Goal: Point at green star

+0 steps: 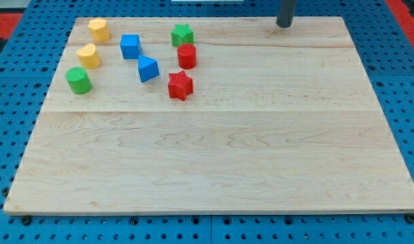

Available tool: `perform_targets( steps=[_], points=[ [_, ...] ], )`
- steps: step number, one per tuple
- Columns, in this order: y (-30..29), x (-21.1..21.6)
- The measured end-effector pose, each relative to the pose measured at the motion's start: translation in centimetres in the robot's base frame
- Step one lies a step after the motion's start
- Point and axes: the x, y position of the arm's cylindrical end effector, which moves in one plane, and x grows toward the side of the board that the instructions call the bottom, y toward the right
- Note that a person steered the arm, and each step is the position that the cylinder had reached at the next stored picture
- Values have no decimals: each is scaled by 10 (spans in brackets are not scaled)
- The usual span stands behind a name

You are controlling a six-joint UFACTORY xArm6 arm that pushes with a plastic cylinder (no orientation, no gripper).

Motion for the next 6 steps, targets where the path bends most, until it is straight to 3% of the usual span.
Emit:
perform_targets(
  steps=[6],
  points=[
    [-2, 3]
  ],
)
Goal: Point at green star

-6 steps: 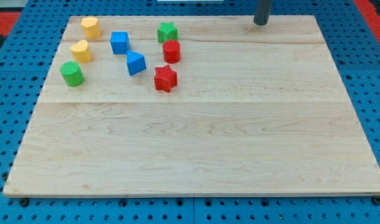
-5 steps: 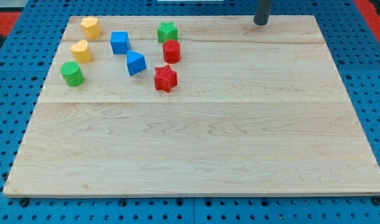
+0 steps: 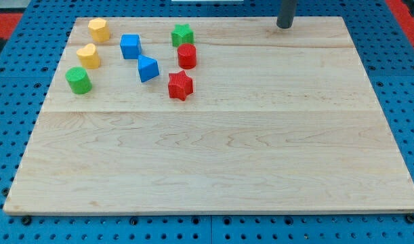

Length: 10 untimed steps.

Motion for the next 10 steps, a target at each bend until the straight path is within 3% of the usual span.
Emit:
perform_targets(
  steps=[2, 6, 8, 10],
  points=[
    [-7, 1],
    [-196, -15],
    [-203, -23],
    [-196, 23]
  ],
)
